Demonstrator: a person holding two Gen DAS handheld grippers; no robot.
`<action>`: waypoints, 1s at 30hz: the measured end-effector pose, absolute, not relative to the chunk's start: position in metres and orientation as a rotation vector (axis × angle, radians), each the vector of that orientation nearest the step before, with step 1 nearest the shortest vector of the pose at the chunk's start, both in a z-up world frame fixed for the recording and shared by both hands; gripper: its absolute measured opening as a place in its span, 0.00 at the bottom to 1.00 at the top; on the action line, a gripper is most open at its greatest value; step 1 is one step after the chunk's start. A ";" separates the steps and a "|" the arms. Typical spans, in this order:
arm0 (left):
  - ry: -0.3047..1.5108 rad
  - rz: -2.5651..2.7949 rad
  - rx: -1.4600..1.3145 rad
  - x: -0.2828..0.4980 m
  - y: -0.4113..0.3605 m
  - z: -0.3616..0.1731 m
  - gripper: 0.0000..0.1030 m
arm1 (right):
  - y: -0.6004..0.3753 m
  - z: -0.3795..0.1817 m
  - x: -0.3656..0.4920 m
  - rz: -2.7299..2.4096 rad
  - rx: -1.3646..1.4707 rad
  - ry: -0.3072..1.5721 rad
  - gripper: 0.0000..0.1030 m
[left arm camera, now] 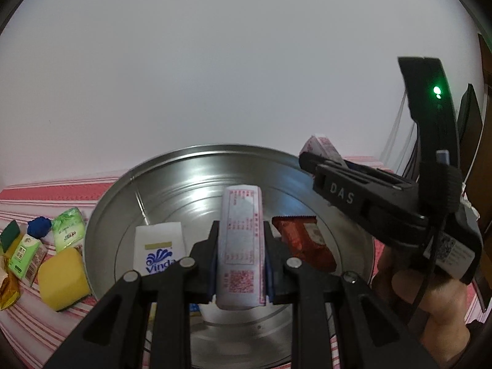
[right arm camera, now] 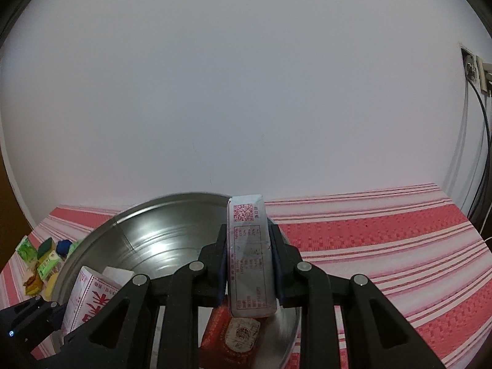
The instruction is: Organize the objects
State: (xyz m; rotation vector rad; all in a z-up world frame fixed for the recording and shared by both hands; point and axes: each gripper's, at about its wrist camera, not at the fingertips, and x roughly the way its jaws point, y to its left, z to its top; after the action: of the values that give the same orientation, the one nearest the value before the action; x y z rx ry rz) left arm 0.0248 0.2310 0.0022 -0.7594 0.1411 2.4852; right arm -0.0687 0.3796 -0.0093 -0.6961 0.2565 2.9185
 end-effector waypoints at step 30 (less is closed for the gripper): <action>0.229 2.668 -0.523 0.047 0.222 0.023 0.96 | 0.417 0.000 -0.025 2.865 -0.487 0.298 0.72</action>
State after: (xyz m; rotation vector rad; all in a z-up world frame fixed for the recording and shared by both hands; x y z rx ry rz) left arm 0.0472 0.2222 0.0231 -0.5227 0.2286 2.6682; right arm -0.0250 0.4167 0.0003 -0.4866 0.2982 2.8647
